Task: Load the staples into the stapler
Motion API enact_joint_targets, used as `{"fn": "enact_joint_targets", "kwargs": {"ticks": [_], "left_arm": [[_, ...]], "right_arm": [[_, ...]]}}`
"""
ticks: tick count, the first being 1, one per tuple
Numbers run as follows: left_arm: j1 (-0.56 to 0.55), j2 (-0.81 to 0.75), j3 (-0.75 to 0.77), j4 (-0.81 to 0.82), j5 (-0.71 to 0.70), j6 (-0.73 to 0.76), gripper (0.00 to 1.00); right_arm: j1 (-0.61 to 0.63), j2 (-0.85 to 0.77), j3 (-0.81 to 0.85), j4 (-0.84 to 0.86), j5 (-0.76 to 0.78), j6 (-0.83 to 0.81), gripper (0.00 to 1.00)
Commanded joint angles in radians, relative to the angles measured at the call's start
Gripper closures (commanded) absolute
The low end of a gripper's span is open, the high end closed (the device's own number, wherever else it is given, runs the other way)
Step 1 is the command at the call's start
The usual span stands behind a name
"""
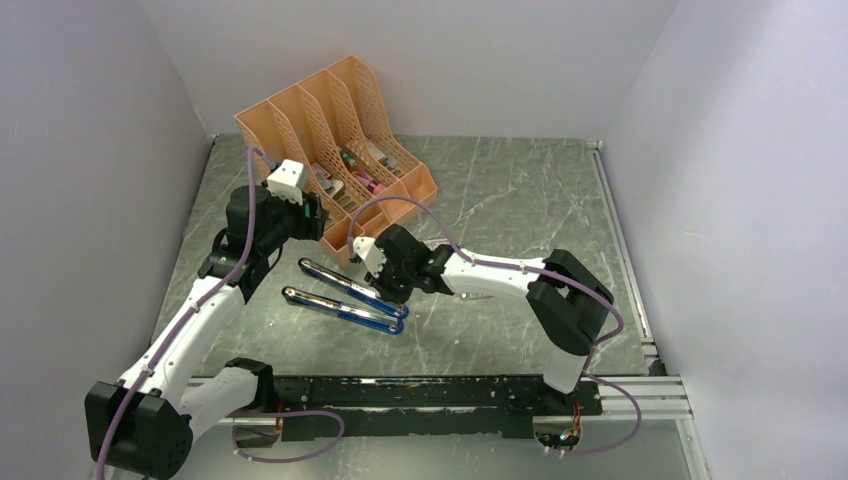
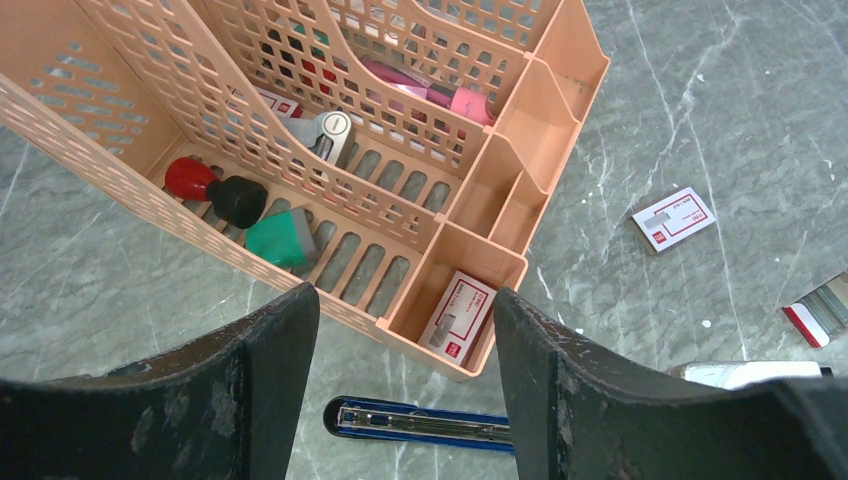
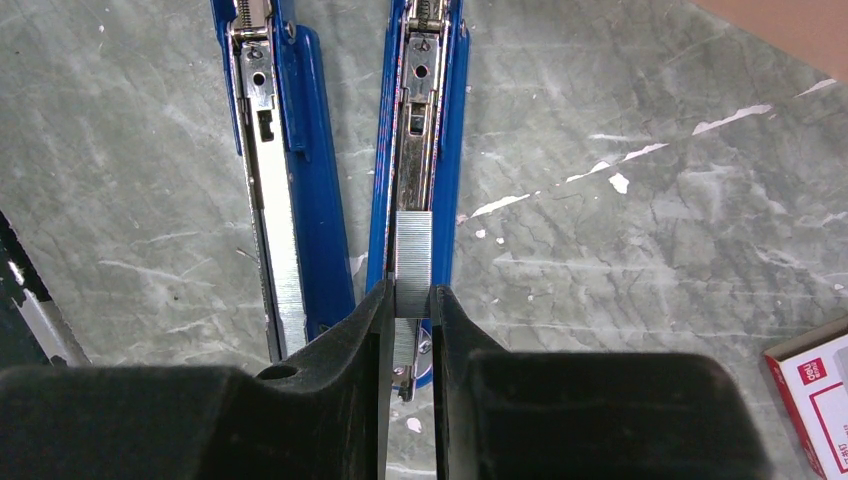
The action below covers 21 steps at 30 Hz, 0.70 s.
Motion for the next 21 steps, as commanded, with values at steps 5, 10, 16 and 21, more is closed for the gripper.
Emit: {"fn": "enact_joint_targets", "kwargs": {"ticks": [5,10,16,21], "left_arm": [[0.011,-0.005,-0.004,0.012,-0.015,0.011,0.31],[0.011,-0.007,-0.005,0.012,-0.013,0.01,0.31],[0.011,-0.007,-0.007,0.013,-0.01,0.01,0.31],[0.011,-0.009,-0.007,0.011,-0.012,0.01,0.31]], "right_arm": [[-0.003,-0.033,0.014,0.019,0.031,0.048,1.0],[-0.009,-0.049,0.009,0.05,0.025,0.154,1.0],[-0.009,-0.054,0.0,0.061,0.019,0.217,1.0],[-0.009,-0.007,0.031,0.01,0.005,0.216,1.0]]}}
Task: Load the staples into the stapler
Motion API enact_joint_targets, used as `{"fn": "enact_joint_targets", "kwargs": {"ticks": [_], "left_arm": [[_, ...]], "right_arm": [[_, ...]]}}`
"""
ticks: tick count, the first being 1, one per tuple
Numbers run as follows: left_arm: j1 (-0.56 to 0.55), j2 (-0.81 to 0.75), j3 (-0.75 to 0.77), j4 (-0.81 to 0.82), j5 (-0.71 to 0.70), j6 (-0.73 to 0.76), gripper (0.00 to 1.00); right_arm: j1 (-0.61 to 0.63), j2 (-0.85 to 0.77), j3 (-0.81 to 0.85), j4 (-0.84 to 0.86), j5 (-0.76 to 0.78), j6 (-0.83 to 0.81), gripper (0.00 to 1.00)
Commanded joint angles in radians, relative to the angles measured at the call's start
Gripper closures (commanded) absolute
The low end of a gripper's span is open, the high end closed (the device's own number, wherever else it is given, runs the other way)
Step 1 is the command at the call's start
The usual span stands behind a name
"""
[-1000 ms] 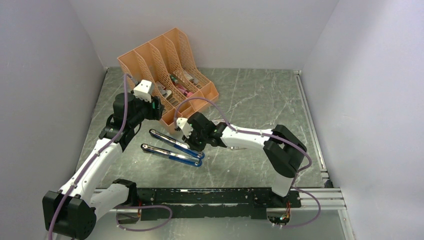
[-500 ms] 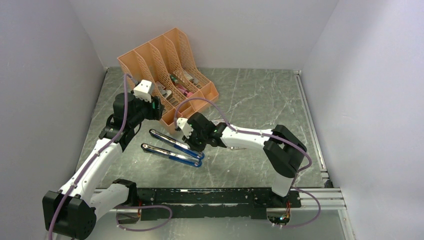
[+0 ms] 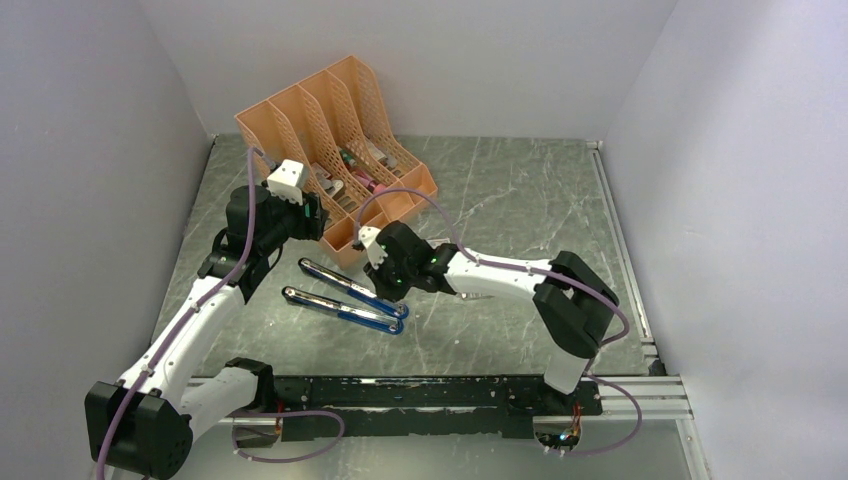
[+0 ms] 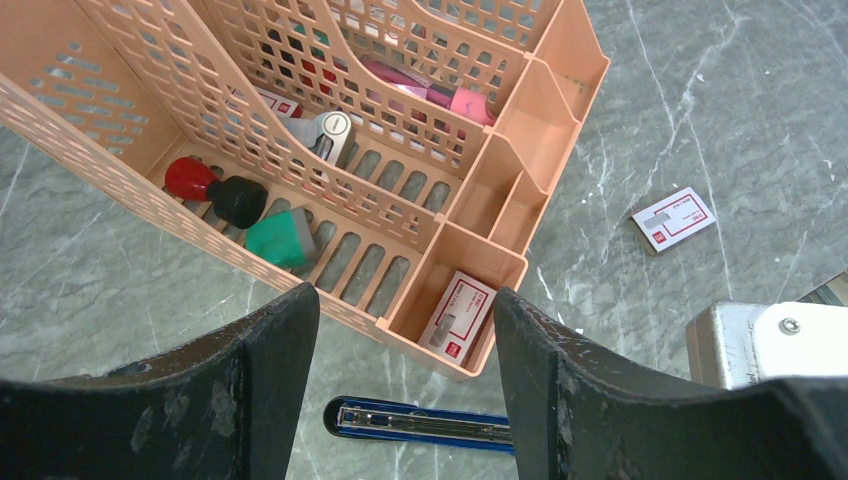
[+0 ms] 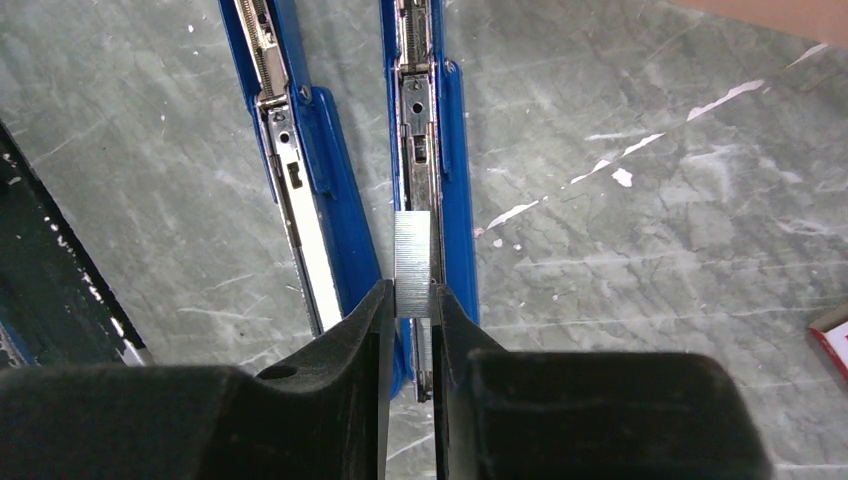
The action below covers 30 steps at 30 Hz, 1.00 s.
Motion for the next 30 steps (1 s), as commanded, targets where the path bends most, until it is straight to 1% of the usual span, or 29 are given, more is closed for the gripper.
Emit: {"fn": "enact_joint_targets", "kwargs": {"ticks": [1,30], "left_arm": [[0.011,-0.009,-0.007,0.011,-0.014,0.01,0.31],[0.011,-0.008,-0.007,0.012,-0.011,0.011,0.31]], "right_arm": [[-0.005,0.027,0.032,-0.027,-0.009,0.027,1.0],[-0.018,0.077,0.05,-0.065,0.0,0.034,1.0]]}}
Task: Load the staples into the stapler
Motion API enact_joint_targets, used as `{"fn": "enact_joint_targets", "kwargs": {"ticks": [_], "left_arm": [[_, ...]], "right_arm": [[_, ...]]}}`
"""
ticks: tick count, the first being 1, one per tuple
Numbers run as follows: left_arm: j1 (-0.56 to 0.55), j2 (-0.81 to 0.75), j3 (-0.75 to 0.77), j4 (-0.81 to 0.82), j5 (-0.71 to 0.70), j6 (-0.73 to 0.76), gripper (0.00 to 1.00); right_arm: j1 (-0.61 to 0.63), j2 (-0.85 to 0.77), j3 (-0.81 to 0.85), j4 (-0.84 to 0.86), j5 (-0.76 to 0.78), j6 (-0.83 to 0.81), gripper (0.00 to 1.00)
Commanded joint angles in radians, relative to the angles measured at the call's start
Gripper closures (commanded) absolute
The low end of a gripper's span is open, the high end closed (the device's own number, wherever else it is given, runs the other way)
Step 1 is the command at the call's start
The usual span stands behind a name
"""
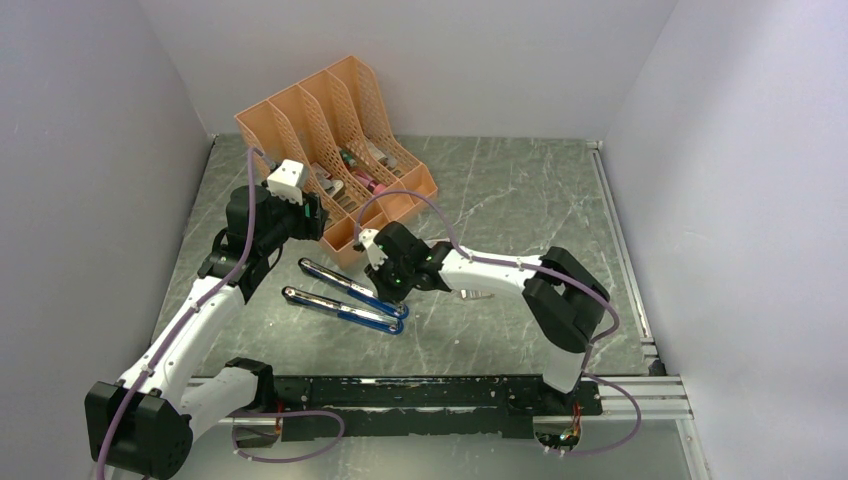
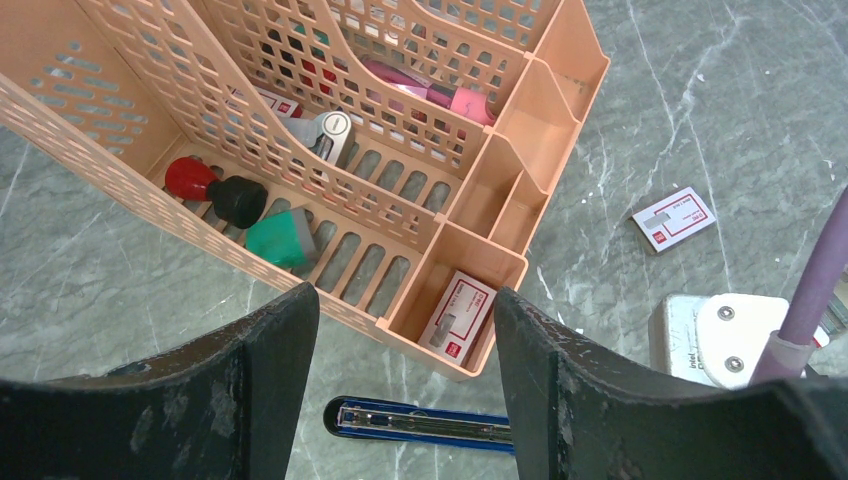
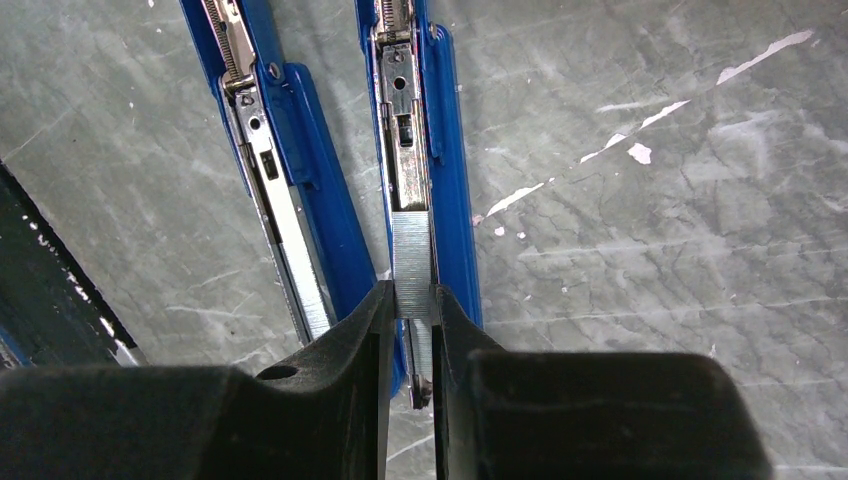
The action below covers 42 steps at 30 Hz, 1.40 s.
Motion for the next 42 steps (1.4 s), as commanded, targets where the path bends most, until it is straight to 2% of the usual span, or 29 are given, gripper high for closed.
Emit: {"fn": "enact_joint_targets", "kwargs": {"ticks": [1,42], "left_arm": [[0.01,-0.007,-0.006,0.01,-0.013,0.011,0.31],[0.01,-0.006,-0.004,0.011,-0.012,0.011,0.31]], "right_arm": [[-0.008,0.026,0.027,-0.023,0.01,-0.003,1.0],[-0.005,0.044,0.063,-0.11,0.145,-0.105,1.0]]}}
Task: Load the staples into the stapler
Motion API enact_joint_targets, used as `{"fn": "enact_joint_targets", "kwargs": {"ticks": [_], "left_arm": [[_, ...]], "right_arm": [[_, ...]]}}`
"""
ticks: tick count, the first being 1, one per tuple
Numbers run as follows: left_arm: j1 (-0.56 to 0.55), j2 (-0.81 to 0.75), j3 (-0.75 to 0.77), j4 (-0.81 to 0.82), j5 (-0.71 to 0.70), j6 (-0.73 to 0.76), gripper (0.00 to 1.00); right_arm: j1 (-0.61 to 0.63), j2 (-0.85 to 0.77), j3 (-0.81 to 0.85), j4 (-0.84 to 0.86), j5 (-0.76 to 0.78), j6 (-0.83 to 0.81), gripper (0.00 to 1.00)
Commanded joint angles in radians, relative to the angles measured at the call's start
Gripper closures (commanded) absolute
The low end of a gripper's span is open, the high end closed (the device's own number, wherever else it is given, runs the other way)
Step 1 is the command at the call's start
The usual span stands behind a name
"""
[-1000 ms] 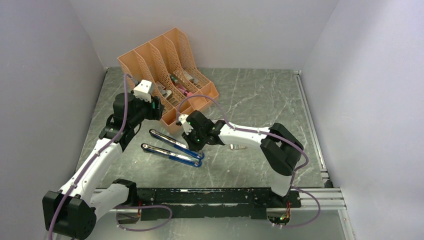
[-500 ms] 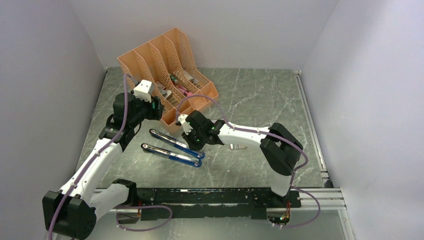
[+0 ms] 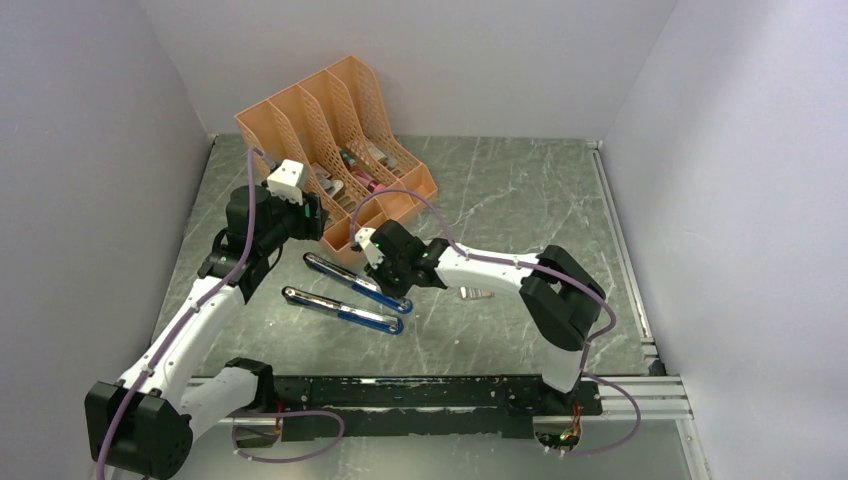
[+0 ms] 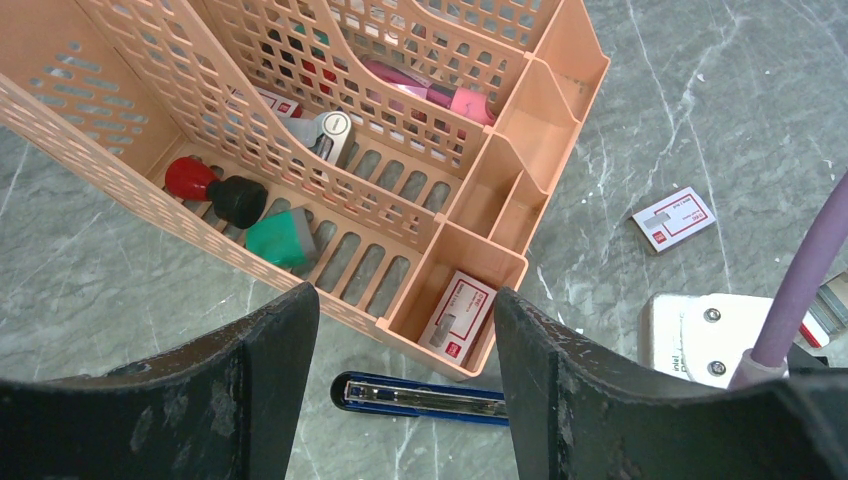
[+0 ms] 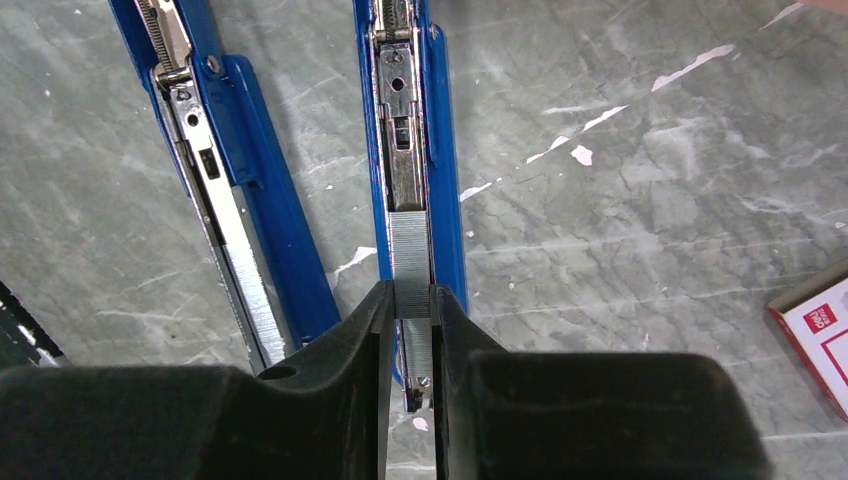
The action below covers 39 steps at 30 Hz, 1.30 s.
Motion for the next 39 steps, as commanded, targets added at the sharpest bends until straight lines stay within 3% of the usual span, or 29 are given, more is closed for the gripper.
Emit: {"fn": "enact_joint_targets", "kwargs": {"ticks": [1,14,39], "left_arm": [[0.01,-0.005,-0.004,0.01,-0.01,0.011,0.31],[0.01,-0.007,-0.005,0.01,-0.012,0.011,0.31],[0.01,-0.008,-0.004,0.01,-0.013,0.011,0.31]], "right_arm": [[-0.008,0.019,0.015,-0.05,0.066,-0.025,1.0],[-0.008,0.029,0.028,-0.062,0.074,-0.053,0.95],[-0.009,-0.023,-0.005,0.019,0.019,-0.015,0.65]]}}
